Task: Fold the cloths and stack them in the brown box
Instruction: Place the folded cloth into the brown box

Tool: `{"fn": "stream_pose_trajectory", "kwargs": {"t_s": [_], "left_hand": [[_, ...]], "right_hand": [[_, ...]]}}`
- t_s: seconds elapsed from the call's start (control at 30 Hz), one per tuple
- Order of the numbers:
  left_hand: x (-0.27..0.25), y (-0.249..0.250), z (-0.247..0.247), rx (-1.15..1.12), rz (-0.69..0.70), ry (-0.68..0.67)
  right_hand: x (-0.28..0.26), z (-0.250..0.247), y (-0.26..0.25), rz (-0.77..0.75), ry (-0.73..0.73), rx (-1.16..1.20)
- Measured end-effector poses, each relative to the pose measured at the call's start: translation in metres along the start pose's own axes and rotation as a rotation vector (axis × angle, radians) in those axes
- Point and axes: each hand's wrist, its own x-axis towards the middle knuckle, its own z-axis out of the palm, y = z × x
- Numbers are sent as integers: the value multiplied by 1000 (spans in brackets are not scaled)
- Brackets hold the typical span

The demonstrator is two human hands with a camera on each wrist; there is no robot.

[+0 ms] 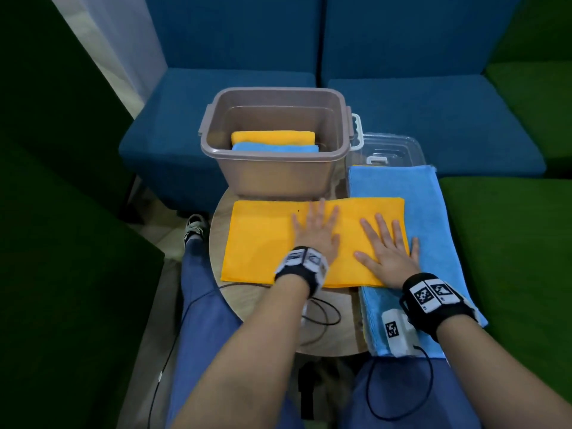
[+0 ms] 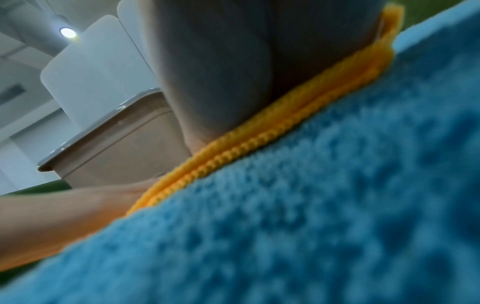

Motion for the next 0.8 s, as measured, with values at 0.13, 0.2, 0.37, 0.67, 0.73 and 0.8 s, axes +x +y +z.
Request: {"fn": "stream_pose_trajectory", "kwargs": {"t_s": [0.13,0.2,0.37,0.67,0.73,0.8], "left_hand": [[14,20,18,-108,-50,-74],[16,-4,17,-48,-110,-64],[-10,-96,-3,-35,-313,9],[-37,-143,-9,-144,-434,53],[-41,-140,-7,-144,-441,48],[-45,-138,-6,-138,-445,50]], "right_hand": [[1,1,1,0,18,3],[0,0,2,-6,12,7],[-1,-1,2,-12,10,22],[-10,-11,-6,43,266,208],[-11,-13,-11,236,497,362],[-10,-12,-14,415,552,414]]}}
